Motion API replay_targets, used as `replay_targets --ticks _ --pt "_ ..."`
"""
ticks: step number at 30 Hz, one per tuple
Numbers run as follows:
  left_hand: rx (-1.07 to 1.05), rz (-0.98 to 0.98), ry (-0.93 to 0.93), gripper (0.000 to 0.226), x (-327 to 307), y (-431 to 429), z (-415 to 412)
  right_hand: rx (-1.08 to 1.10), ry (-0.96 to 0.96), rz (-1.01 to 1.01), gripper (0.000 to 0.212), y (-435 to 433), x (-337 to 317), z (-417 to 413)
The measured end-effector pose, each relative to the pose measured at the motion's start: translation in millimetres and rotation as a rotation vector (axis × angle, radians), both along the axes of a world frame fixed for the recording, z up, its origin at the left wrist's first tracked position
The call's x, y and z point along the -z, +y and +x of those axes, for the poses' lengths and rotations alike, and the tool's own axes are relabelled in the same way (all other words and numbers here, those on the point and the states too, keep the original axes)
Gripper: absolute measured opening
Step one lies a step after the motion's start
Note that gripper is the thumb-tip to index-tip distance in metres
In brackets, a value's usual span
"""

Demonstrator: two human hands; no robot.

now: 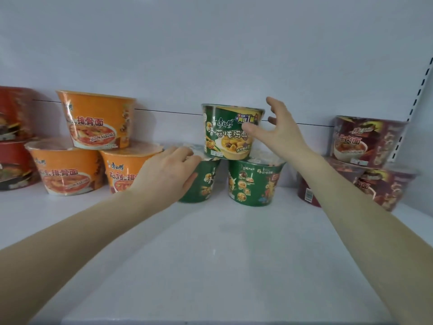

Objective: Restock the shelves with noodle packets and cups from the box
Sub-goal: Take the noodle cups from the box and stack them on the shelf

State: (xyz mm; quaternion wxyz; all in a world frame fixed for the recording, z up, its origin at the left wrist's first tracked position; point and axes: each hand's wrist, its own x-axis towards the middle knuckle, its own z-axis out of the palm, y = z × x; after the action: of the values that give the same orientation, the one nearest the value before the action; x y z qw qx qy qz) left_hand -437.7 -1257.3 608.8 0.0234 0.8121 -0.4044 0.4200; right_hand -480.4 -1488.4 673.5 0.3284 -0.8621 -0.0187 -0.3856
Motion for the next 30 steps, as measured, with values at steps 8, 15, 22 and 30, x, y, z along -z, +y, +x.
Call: replay_targets --ticks 8,15,22,30 --pt "-0.026 0.024 0.136 0.017 -3 -14 28 -0.03 0.025 -0.016 0.075 4 -4 22" --pt "0.159 -0.095 0.155 0.017 -4 -29 21 0.007 -0.11 0.056 0.061 6 -4 28" --pt "0.152 -0.002 0.439 0.042 -24 -17 21 0.021 -0.143 0.122 0.061 -1 -9 24" --pt "0.008 0.088 0.276 0.045 -15 -12 30 0.03 -0.152 0.111 0.061 -4 -9 26"
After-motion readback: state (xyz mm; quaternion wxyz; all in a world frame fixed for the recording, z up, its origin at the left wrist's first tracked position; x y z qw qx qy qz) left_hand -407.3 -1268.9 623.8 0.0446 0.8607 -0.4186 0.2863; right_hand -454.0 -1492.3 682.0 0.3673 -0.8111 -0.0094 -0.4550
